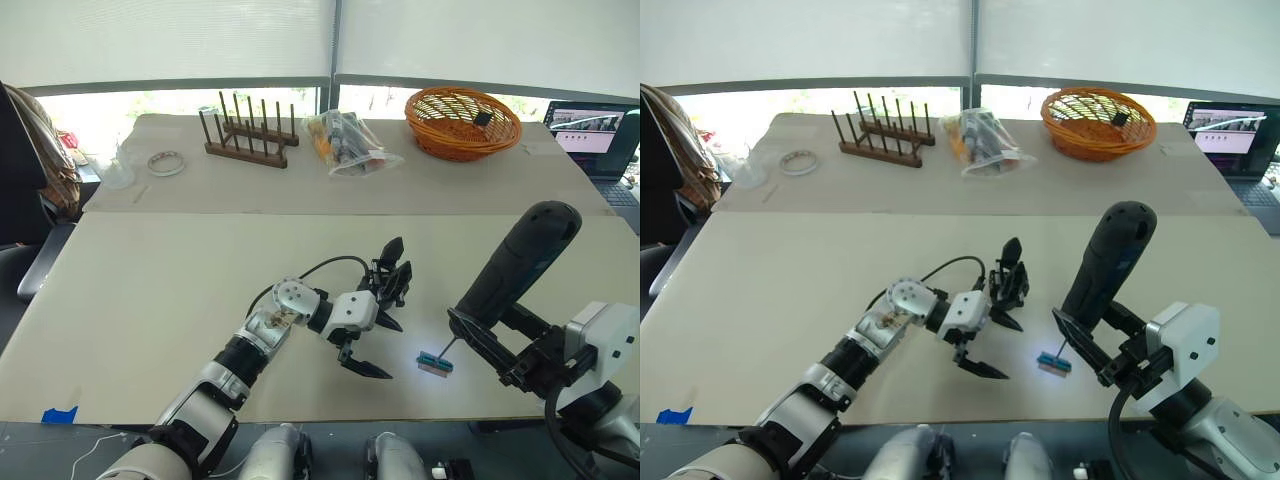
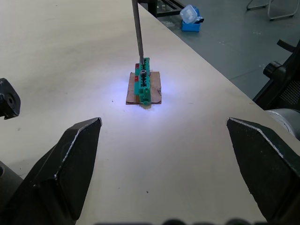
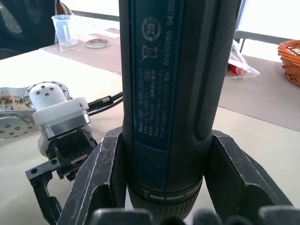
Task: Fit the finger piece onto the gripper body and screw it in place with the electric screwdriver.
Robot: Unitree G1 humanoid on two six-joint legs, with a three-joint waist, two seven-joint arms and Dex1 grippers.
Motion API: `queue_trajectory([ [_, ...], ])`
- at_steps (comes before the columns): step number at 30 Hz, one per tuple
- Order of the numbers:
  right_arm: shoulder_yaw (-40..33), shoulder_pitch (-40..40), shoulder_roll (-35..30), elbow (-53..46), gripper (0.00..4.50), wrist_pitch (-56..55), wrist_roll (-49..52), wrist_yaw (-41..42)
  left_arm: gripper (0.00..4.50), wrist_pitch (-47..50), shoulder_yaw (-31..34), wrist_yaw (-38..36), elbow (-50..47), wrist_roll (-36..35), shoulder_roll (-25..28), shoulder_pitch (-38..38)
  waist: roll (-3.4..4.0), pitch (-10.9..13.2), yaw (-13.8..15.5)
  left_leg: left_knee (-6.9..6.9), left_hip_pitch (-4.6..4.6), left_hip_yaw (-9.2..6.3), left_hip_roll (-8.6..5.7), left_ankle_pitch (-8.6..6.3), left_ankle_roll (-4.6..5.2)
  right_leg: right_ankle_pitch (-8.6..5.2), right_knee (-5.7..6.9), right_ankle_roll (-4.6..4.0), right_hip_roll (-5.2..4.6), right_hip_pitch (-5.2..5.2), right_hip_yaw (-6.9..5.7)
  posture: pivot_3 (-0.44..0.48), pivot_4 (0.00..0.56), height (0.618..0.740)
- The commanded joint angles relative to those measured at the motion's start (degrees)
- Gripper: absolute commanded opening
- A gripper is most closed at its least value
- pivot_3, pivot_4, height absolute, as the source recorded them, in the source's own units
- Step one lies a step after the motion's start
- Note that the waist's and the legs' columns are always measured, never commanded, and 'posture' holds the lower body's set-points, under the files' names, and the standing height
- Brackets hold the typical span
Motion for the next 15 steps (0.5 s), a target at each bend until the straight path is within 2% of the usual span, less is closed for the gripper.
queue_trajectory([
  [1,-0.97,-0.21,0.0,-1.48,1.92,-1.84,0.2,0.3,4.5,0.32,0.22,0.05,-1.41,-0.45,-0.51,-0.68,0.0,0.0,0.0,0.0,0.0,0.0,0.0,0.0,0.0,0.0,0.0,0.0,0.0,0.0,0.0,0.0,0.15,0.74],
  [15,-0.53,-0.58,0.03,-0.97,1.92,-1.87,-0.23,0.49,4.5,0.3,0.2,0.12,-1.22,-0.36,-0.62,-0.81,0.0,0.0,0.0,0.01,0.0,0.0,0.0,0.0,0.0,0.0,0.0,0.0,0.0,0.0,0.0,0.0,0.15,0.74],
])
